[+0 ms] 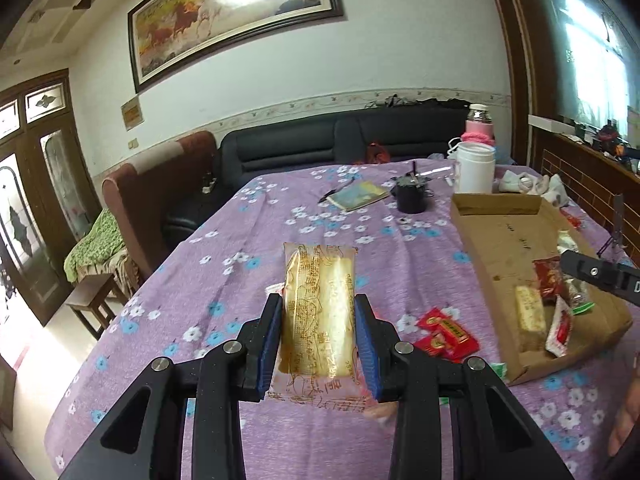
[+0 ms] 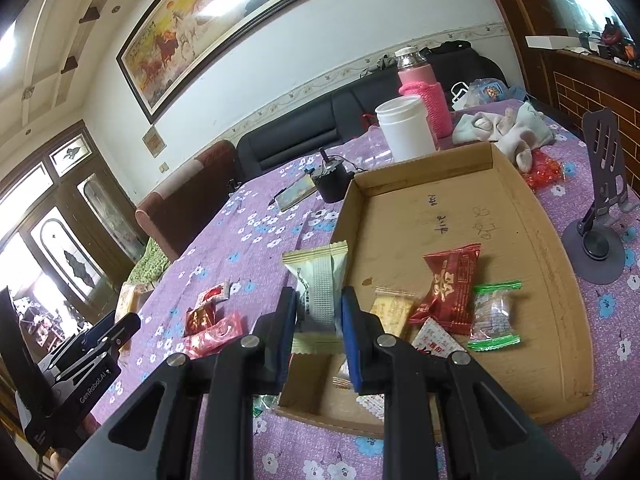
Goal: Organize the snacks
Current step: 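Carry the cake bar and white packet over the cardboard tray with both grippers, then lower both held packets into the cardboard tray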
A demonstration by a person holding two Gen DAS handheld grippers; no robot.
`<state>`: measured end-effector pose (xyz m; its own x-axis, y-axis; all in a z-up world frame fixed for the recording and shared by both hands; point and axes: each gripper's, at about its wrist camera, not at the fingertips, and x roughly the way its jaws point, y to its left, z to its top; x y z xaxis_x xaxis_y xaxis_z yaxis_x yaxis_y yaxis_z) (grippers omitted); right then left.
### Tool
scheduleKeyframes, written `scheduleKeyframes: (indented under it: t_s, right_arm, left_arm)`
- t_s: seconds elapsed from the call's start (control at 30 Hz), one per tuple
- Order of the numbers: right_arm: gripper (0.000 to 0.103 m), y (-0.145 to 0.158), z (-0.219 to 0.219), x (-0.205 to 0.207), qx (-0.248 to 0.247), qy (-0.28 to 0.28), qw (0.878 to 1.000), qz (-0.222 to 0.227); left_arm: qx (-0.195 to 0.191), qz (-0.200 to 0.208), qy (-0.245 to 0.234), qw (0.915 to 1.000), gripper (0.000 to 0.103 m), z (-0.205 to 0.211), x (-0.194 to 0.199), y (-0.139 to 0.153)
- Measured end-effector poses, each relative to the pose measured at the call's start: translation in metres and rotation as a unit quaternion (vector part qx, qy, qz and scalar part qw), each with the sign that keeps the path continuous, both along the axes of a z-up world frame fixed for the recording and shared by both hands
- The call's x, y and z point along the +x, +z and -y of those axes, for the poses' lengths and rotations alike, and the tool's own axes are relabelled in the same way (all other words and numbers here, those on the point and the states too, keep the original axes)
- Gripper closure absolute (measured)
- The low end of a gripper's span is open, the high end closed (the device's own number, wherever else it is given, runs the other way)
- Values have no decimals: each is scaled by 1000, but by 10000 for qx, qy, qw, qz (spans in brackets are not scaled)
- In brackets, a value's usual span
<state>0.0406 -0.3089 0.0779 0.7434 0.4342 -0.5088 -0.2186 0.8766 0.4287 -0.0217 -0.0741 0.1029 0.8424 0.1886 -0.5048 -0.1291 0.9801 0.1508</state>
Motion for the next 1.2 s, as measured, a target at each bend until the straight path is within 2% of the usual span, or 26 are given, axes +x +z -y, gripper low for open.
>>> scheduleKeyframes:
  t_s: [0.23, 0.4, 0.5, 0.7, 0.87, 1.2]
  right_arm:
    - [82, 7, 19, 2, 12, -281, 9996, 49]
    - [82, 6, 53, 7, 307, -687, 9972, -23]
    - [82, 3, 66, 11, 374, -877, 9954, -122]
    - [82, -5, 74, 16, 317, -1075, 9930, -363]
    - [82, -13, 69, 23, 134, -1098, 9923, -554]
    - [82, -21, 62, 26, -104, -1084, 9914, -723]
  left_arm:
    - [-128, -105, -425, 9990, 66, 32, 13, 11]
    - [-259, -276, -945, 9948, 66, 75, 28, 15]
    - [-393, -476, -1231, 9905, 66, 102, 39, 8]
    - [-565, -1121, -1705, 9773, 66, 148, 66, -26]
    - [-456, -1242, -1792, 9749, 67, 159, 71, -45]
    - [-448, -1225, -1840, 9742, 67, 157, 74, -55]
